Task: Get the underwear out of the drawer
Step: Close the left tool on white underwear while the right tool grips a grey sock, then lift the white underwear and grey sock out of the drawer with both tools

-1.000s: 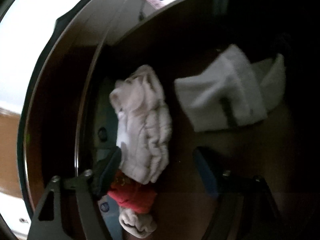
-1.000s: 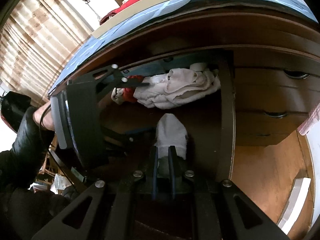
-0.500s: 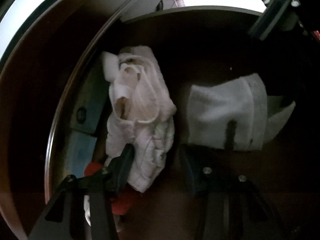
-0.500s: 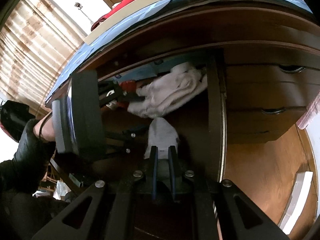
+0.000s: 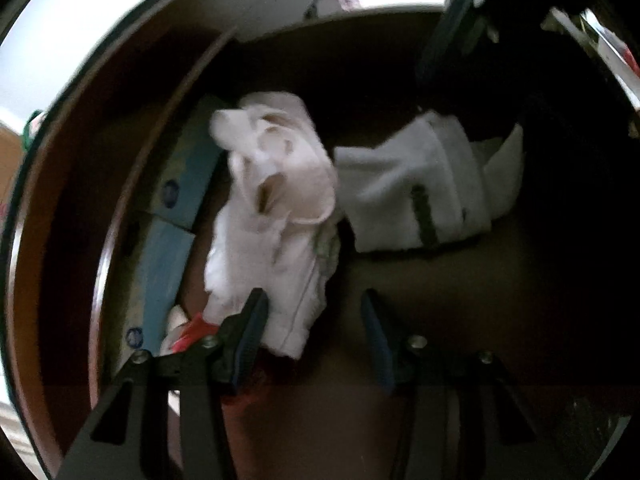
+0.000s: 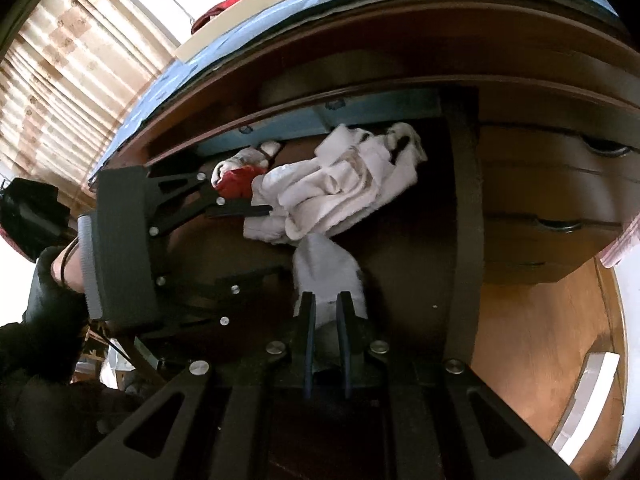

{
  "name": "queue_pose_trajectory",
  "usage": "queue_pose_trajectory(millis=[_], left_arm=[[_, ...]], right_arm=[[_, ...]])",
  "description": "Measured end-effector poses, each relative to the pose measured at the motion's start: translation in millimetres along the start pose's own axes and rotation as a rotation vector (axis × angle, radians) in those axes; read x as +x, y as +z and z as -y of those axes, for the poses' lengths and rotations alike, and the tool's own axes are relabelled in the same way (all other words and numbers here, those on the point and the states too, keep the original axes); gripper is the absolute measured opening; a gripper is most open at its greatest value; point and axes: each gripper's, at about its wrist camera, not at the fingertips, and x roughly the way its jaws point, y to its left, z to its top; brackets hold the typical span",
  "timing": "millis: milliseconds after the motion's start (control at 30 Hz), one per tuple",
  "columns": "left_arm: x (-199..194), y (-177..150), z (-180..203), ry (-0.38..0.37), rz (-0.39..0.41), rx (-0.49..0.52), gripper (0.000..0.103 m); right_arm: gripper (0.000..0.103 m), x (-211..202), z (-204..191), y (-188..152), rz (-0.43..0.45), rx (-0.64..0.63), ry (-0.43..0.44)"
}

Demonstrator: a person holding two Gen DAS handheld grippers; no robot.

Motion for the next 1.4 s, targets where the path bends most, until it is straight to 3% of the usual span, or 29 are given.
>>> queue_pose_trajectory(millis=[67,133,200,233,367,467,567,733,800,867,900,967,1267,1400], left_arm=[[-3.1,2.3,-5.1,0.011,0.011,-0.009,0.051],[-9.8,-0.4,-1.5,0.042,0.007,0.02,0.054],[-0.9,-1.2,-3.5,0.08,0.001,0.062,0.055],[4.3,3.0,-5.8,0.076,0.002,0.067,0.056],[42.5,0.2,-19.7,0.088,0.005,0.049,0.069],[43.3,-2.0,-26.9,0.068,0.009,0.009,0.068],[43.6,-4.8,-38.8,0.016,0.012,-0.042,0.063],[53.2,4.1,-56.8,-0.02,0.008,-0.054,0.064],[57.2,5.9,-62.4,-0.034,0.006,-0.064,0.058],[58.2,4.5,-63.4,-0.02,0.008,-0.056,0.037],[59.5,2.4,-64.0,0.006,-0.001,-0.043,0.036],[57.3,-1.0,-70.4,-0.023,-0.009,-0.067,0.035],[51.6,-7.0,-84.6,-0.07,-0.055,-0.097,0.034],[53.2,11.5,-89.9,0.001,-0.029,-0.061,0.043]], right_arm=[[0.022,2.3,-2.7,5.0,-0.012,-0.016,-0.013],[0.033,3.6,-8.1,9.6,-0.028,-0.045,-0.015],[0.052,3.3,-13.5,12.5,-0.029,-0.073,-0.014],[0.053,3.7,-15.3,13.6,-0.029,-0.082,-0.021],[0.053,9.8,-19.9,17.0,-0.063,-0.115,-0.057],[0.053,16.4,-22.2,18.0,-0.095,-0.164,-0.102],[0.053,21.7,-23.2,21.8,-0.13,-0.2,-0.113],[0.054,31.8,-31.4,28.5,-0.204,-0.276,-0.129],[0.054,35.1,-34.1,29.0,-0.223,-0.296,-0.137],[0.054,38.3,-36.6,28.9,-0.237,-0.306,-0.147],[0.054,40.1,-38.3,27.6,-0.246,-0.303,-0.137],[0.053,46.7,-35.5,27.3,-0.271,-0.278,-0.122],[0.054,77.5,-32.3,17.2,-0.36,-0.259,-0.205],[0.055,79.0,-31.9,13.7,-0.369,-0.249,-0.205]])
